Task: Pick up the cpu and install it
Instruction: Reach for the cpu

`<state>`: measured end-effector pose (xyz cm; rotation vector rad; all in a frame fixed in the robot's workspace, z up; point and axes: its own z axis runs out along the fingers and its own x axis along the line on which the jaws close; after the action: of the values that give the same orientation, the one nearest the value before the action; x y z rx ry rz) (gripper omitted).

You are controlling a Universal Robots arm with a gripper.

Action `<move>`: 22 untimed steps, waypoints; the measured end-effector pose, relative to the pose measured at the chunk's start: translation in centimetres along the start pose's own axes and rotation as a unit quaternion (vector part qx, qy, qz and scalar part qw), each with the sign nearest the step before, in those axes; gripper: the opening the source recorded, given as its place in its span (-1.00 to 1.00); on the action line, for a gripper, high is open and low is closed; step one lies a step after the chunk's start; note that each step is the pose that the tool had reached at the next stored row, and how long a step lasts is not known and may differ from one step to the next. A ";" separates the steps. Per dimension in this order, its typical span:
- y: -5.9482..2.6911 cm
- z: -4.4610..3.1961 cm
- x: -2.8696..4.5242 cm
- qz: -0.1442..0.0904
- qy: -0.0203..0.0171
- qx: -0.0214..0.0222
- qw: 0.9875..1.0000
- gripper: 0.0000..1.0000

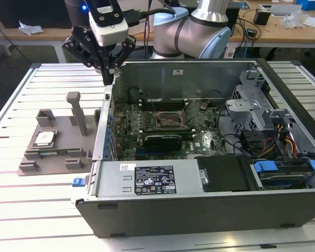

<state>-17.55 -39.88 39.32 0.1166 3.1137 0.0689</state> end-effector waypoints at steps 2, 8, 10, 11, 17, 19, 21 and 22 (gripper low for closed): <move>-0.02 0.00 0.22 0.000 0.000 0.000 1.000 -0.79; -0.10 -0.03 1.26 0.000 0.000 0.000 1.000 -0.79; -0.12 -0.05 1.66 0.000 0.000 0.000 1.000 -0.79; -0.15 -0.05 1.96 0.000 0.000 0.000 1.000 -0.79; -0.24 -0.09 3.18 0.000 0.000 0.000 1.000 -0.79; -0.26 -0.10 3.54 0.000 0.000 0.000 1.000 -0.79; -0.30 -0.11 4.04 0.000 0.000 0.000 1.000 -0.79; -0.32 -0.11 4.29 0.000 0.000 0.000 1.000 -0.79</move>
<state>-21.86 -39.89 39.32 0.1166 3.1136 0.0689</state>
